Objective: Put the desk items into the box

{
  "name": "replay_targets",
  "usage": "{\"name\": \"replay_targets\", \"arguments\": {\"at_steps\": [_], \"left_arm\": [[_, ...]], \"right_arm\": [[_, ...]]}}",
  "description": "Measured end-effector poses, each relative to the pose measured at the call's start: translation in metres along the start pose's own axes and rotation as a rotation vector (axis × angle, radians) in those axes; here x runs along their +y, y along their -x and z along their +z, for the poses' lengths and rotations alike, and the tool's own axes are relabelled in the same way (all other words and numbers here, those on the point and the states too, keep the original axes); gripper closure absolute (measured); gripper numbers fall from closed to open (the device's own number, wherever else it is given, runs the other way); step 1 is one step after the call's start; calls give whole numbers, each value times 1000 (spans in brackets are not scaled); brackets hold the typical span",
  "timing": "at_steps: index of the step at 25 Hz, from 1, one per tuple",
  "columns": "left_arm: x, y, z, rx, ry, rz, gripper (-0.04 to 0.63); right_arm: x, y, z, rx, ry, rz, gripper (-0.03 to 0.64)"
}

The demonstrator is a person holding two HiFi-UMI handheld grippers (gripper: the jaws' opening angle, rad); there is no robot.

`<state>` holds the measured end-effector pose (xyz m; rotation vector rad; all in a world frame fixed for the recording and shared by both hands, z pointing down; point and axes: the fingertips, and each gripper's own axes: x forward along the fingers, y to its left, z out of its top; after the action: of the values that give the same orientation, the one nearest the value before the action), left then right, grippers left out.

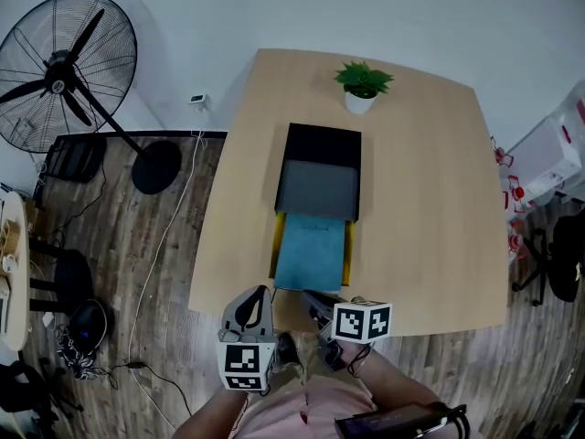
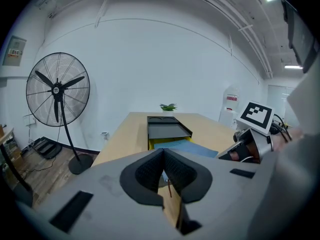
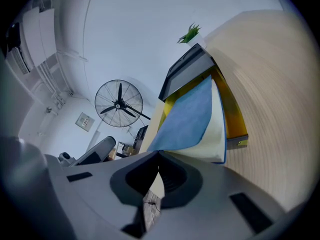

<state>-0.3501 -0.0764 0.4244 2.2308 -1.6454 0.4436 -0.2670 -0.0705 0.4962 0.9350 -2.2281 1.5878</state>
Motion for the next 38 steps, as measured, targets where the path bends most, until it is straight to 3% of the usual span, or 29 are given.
{"name": "replay_targets", "arguments": {"at_steps": [14, 25, 33, 38], "left_arm": [[7, -27, 1, 34, 8, -6, 586], [10, -27, 1, 28, 8, -12, 586], [4, -11, 13, -14, -14, -25, 585], [0, 3, 34, -85, -34, -32, 586]], "right_arm": [[-21, -18, 25, 10, -72, -5, 614], [-21, -18, 30, -16, -67, -16, 614], [-3, -6, 29, -65, -30, -7, 614], [18, 11, 37, -151, 48, 10, 614]]}}
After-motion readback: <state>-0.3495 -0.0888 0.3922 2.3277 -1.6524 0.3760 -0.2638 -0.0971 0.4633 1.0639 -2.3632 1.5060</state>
